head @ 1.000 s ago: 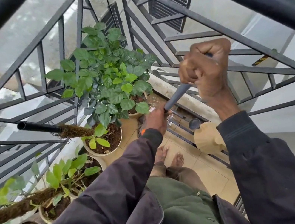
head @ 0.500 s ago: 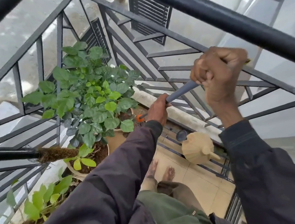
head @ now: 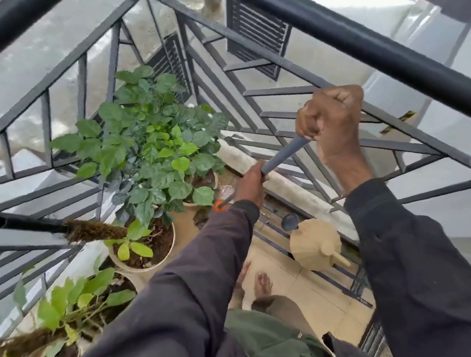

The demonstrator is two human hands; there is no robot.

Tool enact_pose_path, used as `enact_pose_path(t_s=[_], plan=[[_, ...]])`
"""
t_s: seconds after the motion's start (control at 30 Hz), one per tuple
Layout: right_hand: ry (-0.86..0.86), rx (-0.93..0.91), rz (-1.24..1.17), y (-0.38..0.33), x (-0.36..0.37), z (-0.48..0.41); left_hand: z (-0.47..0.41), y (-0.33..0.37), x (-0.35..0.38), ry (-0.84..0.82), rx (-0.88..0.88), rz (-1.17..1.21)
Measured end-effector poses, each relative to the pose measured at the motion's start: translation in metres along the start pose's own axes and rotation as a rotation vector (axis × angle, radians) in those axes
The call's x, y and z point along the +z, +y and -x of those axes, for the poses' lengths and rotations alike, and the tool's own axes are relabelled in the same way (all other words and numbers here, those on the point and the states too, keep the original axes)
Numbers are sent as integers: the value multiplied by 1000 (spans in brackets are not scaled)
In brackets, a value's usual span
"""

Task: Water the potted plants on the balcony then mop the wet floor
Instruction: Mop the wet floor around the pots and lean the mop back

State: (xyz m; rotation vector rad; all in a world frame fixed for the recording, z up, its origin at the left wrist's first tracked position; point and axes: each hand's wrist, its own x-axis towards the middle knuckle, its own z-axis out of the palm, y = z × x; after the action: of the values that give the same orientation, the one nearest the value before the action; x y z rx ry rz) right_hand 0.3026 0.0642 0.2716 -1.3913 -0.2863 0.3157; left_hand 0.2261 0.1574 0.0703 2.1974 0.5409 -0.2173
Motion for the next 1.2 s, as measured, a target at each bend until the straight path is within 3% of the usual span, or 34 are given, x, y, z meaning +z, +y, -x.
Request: enact_pose_path(t_s=[0.3,0.5,0.77,0.93,1.2], plan=[[-272,111,-63,42,-3,74,110,-60,29,113,-242,69],[-355,48,-111,32,15,97,139,-77,30,215,-230,10],[-396,-135,-122,11,56,91,98,-82,0,396,-188,-74],[-282,-76,50,42,79,91,69,-94,-24,329,-399,67],[-206,-56,36,40,99,59,61,-96,-39,273,-388,108]])
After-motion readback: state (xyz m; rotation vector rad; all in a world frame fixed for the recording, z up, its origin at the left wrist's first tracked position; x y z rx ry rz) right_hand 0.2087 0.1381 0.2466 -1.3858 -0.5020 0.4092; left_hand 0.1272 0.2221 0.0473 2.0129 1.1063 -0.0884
